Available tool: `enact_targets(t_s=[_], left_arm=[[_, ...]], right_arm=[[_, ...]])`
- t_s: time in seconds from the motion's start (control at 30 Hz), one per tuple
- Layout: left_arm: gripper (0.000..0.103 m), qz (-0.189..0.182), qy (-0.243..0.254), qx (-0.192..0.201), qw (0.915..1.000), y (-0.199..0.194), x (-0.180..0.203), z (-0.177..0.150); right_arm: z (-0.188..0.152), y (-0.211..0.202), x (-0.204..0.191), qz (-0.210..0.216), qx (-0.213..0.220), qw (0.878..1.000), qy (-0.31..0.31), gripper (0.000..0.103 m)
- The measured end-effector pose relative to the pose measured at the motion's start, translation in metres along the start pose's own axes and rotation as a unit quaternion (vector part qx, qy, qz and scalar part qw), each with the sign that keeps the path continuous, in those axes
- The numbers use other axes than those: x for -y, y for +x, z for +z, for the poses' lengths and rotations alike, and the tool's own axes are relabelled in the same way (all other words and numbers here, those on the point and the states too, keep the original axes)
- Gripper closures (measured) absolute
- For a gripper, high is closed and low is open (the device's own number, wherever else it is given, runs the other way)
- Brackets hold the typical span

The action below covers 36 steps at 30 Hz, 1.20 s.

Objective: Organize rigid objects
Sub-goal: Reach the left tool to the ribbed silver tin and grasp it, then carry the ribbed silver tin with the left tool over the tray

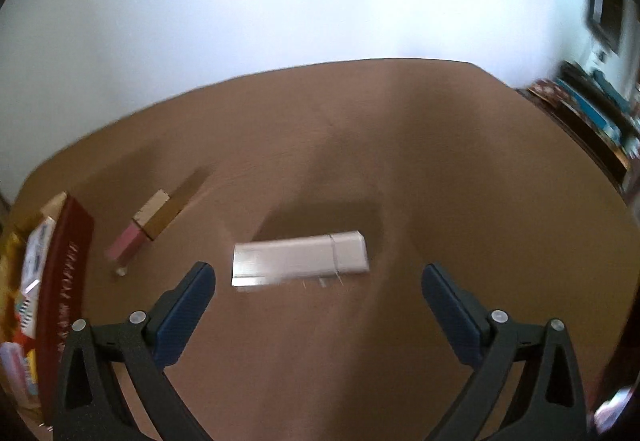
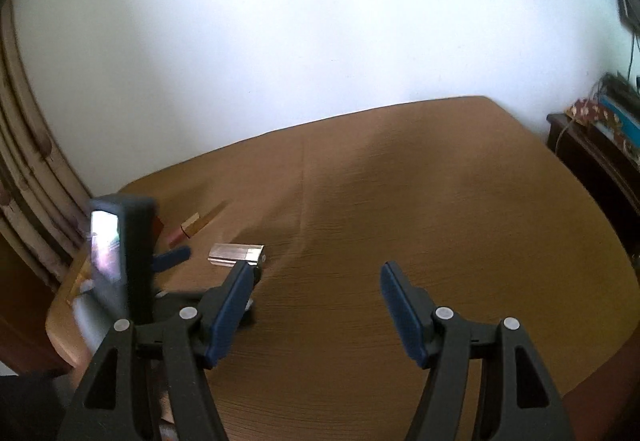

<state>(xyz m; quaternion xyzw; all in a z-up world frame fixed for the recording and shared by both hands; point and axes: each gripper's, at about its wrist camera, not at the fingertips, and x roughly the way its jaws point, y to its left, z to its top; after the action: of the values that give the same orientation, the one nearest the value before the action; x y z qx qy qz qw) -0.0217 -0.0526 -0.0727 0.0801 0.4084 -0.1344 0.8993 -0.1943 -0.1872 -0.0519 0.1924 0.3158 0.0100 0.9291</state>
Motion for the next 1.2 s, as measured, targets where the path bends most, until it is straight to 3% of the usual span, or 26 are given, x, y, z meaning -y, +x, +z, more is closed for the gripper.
enact_targets(t_s=[0.13,0.17,0.2,0.4,0.57,0.73,1.0,1.2], left_arm=[[0.002,0.034,-0.027,-0.033,0.9985,0.033,-0.013,0.004],[0.008,0.028,-0.027,-0.038,0.9985,0.038,-0.014,0.004],[0.023,0.016,-0.024,-0.042,0.9987,0.040,-0.013,0.003],[0.023,0.010,-0.003,-0.054,0.9985,0.030,0.002,0.003],[0.023,0.021,0.021,-0.033,0.9990,0.001,0.023,0.009],[0.023,0.030,0.016,-0.021,0.9992,-0.018,0.019,0.014],[0.023,0.073,-0.001,-0.006,0.9973,-0.053,-0.034,0.021],[0.023,0.111,-0.055,0.007,0.9922,-0.085,-0.097,0.030]], right_arm=[[0.001,0.008,0.011,0.025,-0.020,0.999,0.035,0.035],[0.004,0.011,0.013,0.024,-0.023,0.999,0.035,0.035],[0.005,0.013,0.012,0.024,-0.027,0.999,0.032,0.035],[0.006,0.019,0.003,0.028,-0.038,0.999,0.018,0.035],[0.008,0.014,0.002,0.022,-0.034,0.999,0.016,0.035],[0.005,0.014,0.002,0.012,-0.039,0.999,0.015,0.035],[0.002,0.014,-0.006,0.014,-0.045,0.999,0.006,0.035],[0.002,0.016,-0.007,0.015,-0.052,0.999,0.006,0.035]])
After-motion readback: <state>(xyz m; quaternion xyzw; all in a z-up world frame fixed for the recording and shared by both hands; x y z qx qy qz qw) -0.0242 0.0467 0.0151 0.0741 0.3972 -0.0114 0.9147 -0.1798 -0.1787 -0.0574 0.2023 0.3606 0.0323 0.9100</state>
